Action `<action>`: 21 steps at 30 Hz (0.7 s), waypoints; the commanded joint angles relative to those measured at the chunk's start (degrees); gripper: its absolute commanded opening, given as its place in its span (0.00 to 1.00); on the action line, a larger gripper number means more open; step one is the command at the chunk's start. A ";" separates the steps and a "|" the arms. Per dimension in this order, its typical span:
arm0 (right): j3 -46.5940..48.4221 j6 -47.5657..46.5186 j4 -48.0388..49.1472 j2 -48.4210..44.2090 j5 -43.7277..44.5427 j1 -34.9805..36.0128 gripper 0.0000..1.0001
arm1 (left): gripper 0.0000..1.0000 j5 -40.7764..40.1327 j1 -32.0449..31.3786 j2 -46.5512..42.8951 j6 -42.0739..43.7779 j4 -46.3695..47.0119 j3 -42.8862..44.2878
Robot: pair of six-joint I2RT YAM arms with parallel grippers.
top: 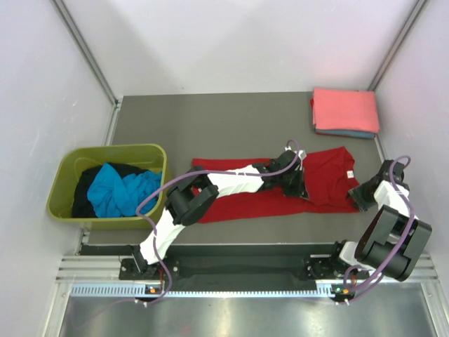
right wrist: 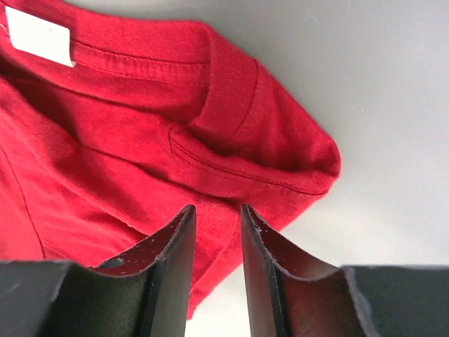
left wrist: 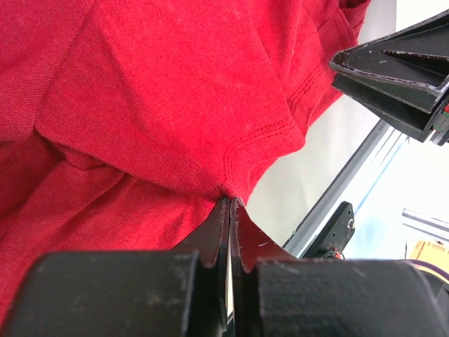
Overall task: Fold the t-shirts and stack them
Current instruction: Fold the tshirt
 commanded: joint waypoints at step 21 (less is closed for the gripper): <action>-2.80 1.89 5.59 -0.41 -1.73 -0.94 0.22 | 0.00 1.63 0.69 -3.94 0.34 3.53 2.35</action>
